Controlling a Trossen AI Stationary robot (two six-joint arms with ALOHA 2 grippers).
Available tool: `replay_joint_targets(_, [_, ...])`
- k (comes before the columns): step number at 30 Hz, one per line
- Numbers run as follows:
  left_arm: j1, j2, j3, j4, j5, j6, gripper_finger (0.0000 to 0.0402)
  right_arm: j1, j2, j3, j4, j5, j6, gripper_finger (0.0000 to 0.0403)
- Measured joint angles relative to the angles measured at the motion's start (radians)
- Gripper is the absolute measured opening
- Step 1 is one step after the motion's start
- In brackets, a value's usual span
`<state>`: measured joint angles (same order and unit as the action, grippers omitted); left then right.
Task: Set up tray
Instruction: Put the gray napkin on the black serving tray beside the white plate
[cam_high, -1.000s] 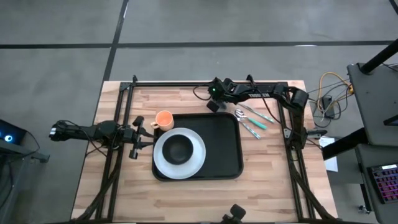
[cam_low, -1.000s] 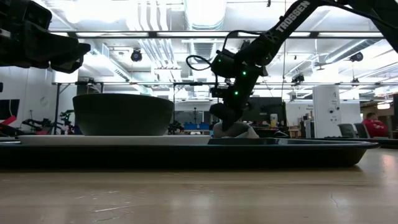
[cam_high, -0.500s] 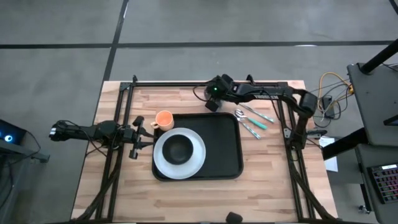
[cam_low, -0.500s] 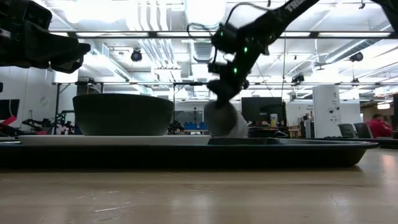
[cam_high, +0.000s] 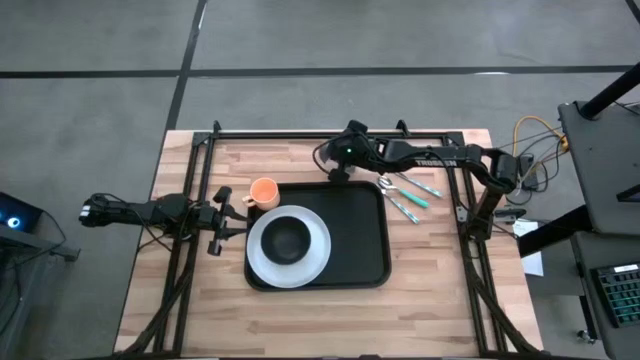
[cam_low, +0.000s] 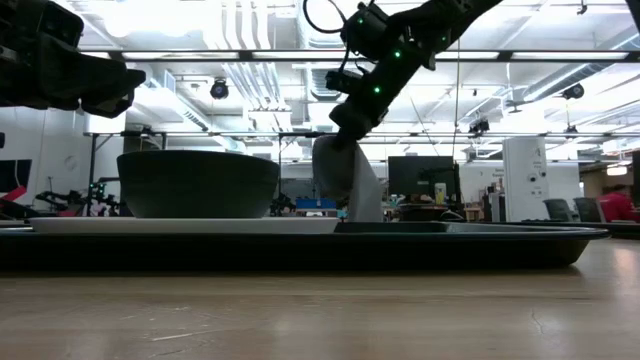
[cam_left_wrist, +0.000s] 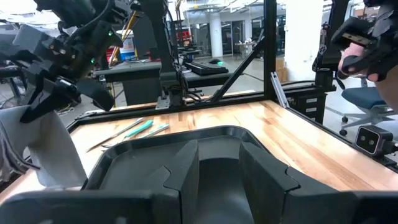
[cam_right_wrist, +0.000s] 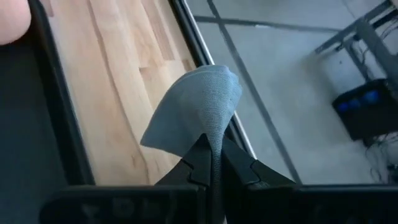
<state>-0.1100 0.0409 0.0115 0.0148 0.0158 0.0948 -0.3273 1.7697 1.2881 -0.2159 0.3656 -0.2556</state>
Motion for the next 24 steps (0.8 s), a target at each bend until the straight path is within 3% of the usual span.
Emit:
replay_joint_targets(3, [0.0,0.0,0.0,0.0,0.0,0.0,0.0096,-0.02,-0.006,-0.013,0.064,-0.03,-0.012,0.0008])
replay_joint_targets(7, [0.0,0.0,0.0,0.0,0.0,0.0,0.0096,-0.066,-0.039,-0.043,0.171,-0.183,-0.067,0.0008])
replay_joint_targets(16, [0.0,0.0,0.0,0.0,0.0,0.0,0.0096,-0.232,-0.128,-0.131,0.193,-0.842,-0.187,0.0008])
replay_joint_targets(19, [0.0,0.0,0.0,0.0,0.0,0.0,0.0096,-0.275,-0.158,-0.191,0.188,-0.918,-0.262,0.0008])
replay_joint_targets(24, [0.0,0.0,0.0,0.0,0.0,0.0,0.0096,-0.358,-0.217,-0.252,0.258,-0.919,-0.318,0.0008])
